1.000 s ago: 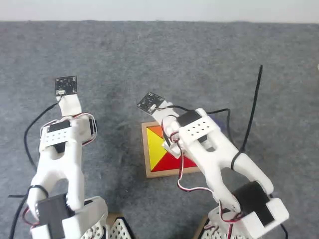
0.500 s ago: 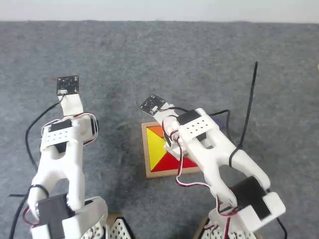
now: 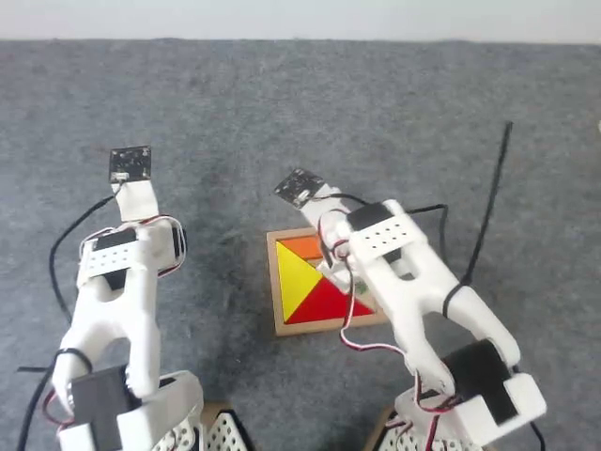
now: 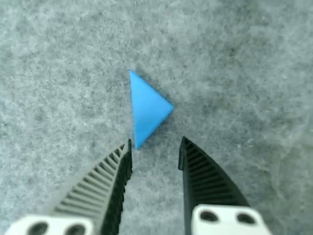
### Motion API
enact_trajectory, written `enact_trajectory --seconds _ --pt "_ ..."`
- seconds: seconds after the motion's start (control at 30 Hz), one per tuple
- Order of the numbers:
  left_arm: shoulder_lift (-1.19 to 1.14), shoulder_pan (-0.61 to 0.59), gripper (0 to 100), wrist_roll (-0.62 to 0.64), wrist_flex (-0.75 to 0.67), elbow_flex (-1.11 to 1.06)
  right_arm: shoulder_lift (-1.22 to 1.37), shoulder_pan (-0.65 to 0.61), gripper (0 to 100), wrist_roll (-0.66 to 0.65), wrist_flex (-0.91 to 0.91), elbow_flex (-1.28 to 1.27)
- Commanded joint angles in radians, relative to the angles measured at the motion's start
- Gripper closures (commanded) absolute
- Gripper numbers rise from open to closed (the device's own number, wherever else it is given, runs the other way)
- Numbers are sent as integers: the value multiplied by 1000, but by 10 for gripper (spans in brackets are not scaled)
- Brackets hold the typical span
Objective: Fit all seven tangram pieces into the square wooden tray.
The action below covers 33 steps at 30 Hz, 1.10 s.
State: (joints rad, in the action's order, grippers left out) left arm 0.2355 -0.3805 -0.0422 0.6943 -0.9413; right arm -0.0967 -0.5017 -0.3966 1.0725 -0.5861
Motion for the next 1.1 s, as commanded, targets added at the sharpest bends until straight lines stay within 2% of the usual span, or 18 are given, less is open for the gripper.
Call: enact_trajectory --seconds 0.0,0.17,0.43,0.57,0.8,0.93,1.07 --pt "48 9 844 -15 -17 7 -47 39 764 -21 1 34" --pt "48 9 844 -15 -17 7 -10 47 764 -21 -39 29" --pt "48 9 844 -15 -15 8 10 127 764 -21 -16 -17" --pt "48 11 844 -15 -17 8 16 84 764 -21 -76 -78" --pt "48 11 844 -15 -17 8 18 -30 764 25 -74 -94" --pt "48 11 844 -15 -18 7 12 -44 764 28 -74 -115" --pt "48 11 844 -15 -18 7 -50 15 764 29 -76 -112"
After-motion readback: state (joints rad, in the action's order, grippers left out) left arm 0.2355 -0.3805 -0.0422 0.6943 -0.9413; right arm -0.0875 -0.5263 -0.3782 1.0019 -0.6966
